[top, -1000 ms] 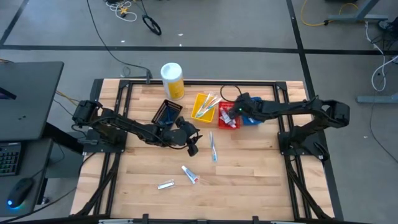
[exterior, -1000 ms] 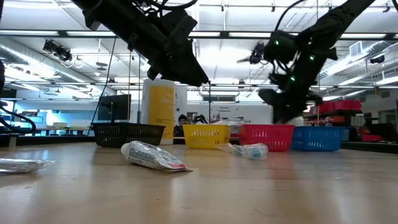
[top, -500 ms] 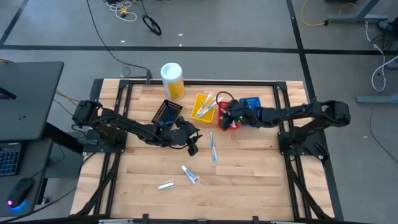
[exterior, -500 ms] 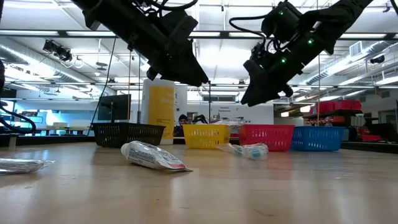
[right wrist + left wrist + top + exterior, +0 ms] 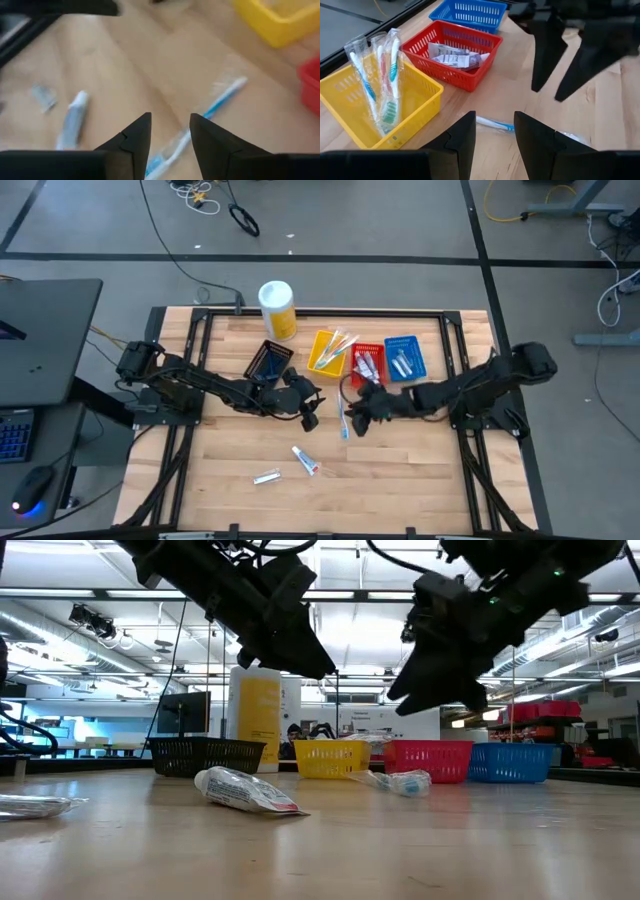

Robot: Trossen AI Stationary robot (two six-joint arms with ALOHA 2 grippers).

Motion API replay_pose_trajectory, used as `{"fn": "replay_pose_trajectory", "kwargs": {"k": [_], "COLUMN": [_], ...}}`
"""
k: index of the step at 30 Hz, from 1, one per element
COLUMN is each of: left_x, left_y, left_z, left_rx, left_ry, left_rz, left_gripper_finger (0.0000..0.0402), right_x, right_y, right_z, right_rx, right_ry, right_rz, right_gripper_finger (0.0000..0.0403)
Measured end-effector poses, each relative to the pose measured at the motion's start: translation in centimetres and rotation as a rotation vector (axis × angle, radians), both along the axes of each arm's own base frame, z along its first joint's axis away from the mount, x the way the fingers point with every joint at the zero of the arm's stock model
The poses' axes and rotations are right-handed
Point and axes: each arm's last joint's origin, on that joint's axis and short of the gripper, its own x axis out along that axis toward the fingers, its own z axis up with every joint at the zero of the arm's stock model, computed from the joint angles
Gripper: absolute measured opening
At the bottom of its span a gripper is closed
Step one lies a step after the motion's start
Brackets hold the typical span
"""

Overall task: Pick & Place Travel size toiletries
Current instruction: Put the blue toothbrush into the yellow bin

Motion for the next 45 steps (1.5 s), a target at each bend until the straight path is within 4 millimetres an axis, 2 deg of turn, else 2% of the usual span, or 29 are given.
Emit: {"fn": "replay_pose_trajectory", "kwargs": {"k": [5,10,18,26,31,35,39,42,45], "left_x": [0.0,0.0,0.0,0.0,0.0,0.0,0.0,0.0,0.0], "left_y": [0.0,0.0,0.1,0.3,0.4,0.4,0.4,0.4,0.4], "left_z": [0.0,0.0,0.0,0.0,0.0,0.0,0.0,0.0,0.0], "left_rx": [0.008,0.024,0.024,0.025,0.025,0.04,0.039,0.037,0.037], "left_ry": [0.003,0.008,0.009,0.013,0.013,0.02,0.021,0.021,0.021], "left_rz": [-0.005,-0.015,-0.011,-0.005,-0.005,-0.013,-0.019,-0.021,-0.021], "left_gripper_finger": [0.0142,0.0142,0.0142,0.0142,0.0142,0.0142,0.0142,0.0142,0.0142], "right_x": [0.4,1.5,4.1,4.5,4.4,5.0,4.4,4.0,3.4], "right_y": [1.1,0.5,0.1,-0.5,-0.5,-0.3,-0.1,-0.2,-0.3], "right_z": [-2.0,-3.8,-4.9,-6.7,-6.2,-3.2,-1.7,-1.7,-3.1], "right_rx": [0.024,0.04,0.099,0.033,-0.007,-0.04,-0.104,-0.067,-0.032], "right_ry": [0.031,0.075,0.105,0.143,0.157,0.126,0.25,0.279,0.316], "right_rz": [-0.106,-0.138,-0.17,-0.261,-0.203,-0.182,-0.213,-0.265,-0.322], "right_gripper_finger": [0.0141,0.014,0.014,0.014,0.014,0.014,0.014,0.014,0.014]}}
